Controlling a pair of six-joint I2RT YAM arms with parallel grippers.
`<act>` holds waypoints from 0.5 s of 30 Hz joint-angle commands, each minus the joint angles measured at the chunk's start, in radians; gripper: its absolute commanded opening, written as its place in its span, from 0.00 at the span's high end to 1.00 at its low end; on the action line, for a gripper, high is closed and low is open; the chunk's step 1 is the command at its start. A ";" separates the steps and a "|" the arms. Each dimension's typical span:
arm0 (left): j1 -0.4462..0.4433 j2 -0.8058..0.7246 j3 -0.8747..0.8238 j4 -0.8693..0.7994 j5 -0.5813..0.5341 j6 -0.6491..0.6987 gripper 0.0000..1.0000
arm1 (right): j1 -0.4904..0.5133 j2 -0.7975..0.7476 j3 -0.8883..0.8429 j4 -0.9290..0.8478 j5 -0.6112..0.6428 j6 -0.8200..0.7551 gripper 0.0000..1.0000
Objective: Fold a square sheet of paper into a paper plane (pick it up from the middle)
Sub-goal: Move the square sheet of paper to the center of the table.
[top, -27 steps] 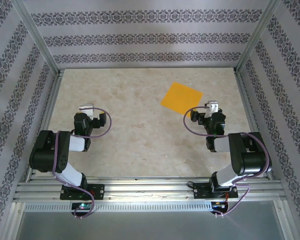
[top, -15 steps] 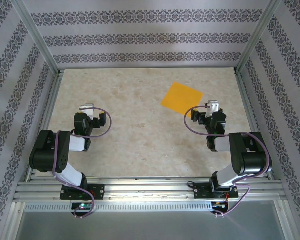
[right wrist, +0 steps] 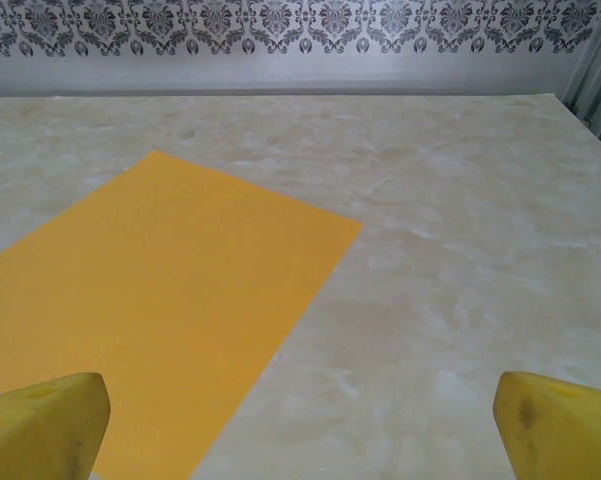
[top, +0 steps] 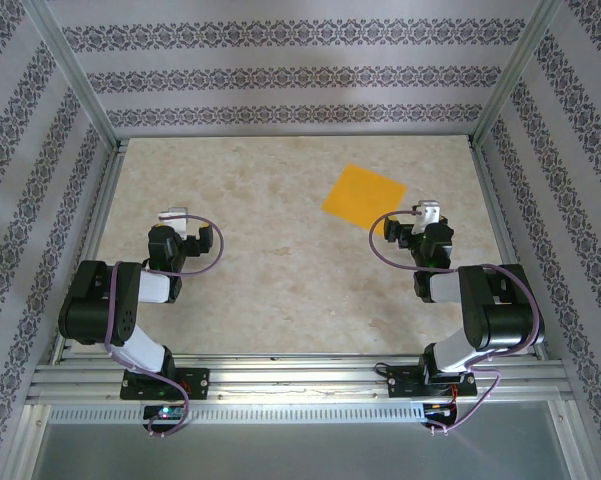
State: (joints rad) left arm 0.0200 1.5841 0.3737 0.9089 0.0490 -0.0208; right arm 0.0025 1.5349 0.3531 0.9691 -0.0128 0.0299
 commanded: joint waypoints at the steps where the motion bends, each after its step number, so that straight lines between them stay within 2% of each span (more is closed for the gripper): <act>1: -0.003 0.006 0.012 0.038 0.001 0.016 0.00 | 0.011 0.001 0.010 0.017 0.030 0.004 0.02; 6: -0.004 0.004 0.003 0.049 0.004 0.015 0.01 | 0.014 0.001 0.015 0.007 0.035 0.001 0.02; 9: -0.005 -0.012 -0.022 0.083 -0.014 0.008 0.00 | 0.020 -0.041 0.037 -0.069 0.032 -0.007 0.02; 12: 0.002 -0.052 -0.033 0.077 -0.098 -0.032 0.01 | 0.001 -0.088 0.102 -0.217 0.016 0.020 0.02; 15: 0.009 -0.105 -0.009 -0.018 -0.112 -0.042 0.01 | -0.030 -0.134 0.203 -0.481 -0.008 0.081 0.02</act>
State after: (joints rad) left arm 0.0219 1.5341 0.3515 0.9173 -0.0139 -0.0349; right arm -0.0048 1.4525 0.4648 0.7078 -0.0002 0.0509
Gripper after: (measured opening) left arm 0.994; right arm 0.982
